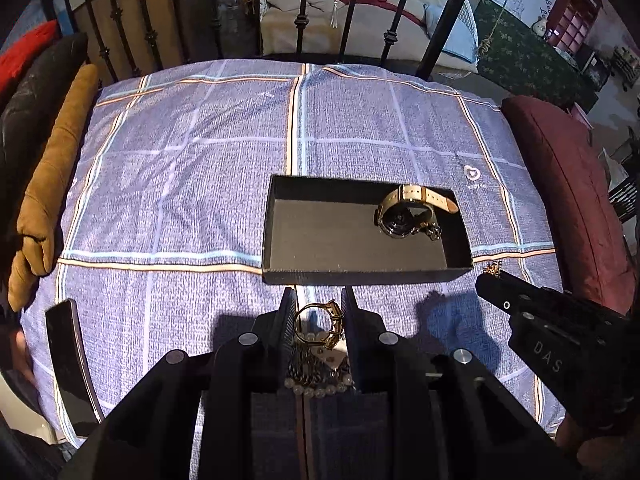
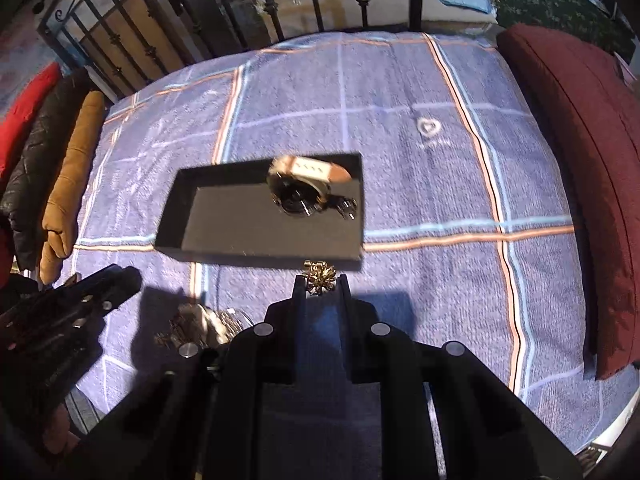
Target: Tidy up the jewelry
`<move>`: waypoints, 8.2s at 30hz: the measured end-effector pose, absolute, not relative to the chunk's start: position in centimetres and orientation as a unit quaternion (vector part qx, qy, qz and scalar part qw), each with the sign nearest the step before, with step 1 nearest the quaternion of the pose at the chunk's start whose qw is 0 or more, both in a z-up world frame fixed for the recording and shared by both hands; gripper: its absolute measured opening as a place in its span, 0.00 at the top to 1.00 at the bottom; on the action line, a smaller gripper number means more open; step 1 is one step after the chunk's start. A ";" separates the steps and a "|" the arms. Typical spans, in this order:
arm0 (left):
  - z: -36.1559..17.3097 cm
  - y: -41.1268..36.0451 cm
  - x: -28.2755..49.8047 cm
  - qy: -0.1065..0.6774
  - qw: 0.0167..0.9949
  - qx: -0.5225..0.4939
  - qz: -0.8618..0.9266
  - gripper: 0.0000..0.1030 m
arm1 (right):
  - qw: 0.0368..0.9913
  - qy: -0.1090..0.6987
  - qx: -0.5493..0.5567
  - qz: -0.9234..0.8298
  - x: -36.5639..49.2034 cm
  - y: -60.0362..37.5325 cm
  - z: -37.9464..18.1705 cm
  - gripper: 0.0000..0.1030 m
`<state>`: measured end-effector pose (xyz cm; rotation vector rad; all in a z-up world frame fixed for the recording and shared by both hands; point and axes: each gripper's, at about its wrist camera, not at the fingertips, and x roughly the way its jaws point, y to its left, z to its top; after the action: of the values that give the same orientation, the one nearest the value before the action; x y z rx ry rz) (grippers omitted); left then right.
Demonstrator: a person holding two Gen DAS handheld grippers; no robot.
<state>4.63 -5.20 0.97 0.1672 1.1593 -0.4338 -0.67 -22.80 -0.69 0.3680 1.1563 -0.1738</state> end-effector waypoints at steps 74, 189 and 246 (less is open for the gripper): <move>0.8 -5.5 9.8 0.529 0.831 0.132 -0.105 0.40 | 0.820 0.542 0.150 -0.103 3.1 -24.3 0.0 0.39; 2.4 -4.6 10.6 0.547 0.822 0.108 -0.117 0.44 | 0.826 0.538 0.135 -0.103 3.0 -23.3 0.8 0.46; -6.6 -2.7 3.6 0.667 0.709 0.084 -0.214 1.00 | 0.805 0.574 0.153 0.003 -0.6 -17.7 -2.6 0.95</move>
<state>3.59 -2.71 -6.62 0.1863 1.4809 -0.4754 -0.61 -17.72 -2.61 0.3276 1.2282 0.0071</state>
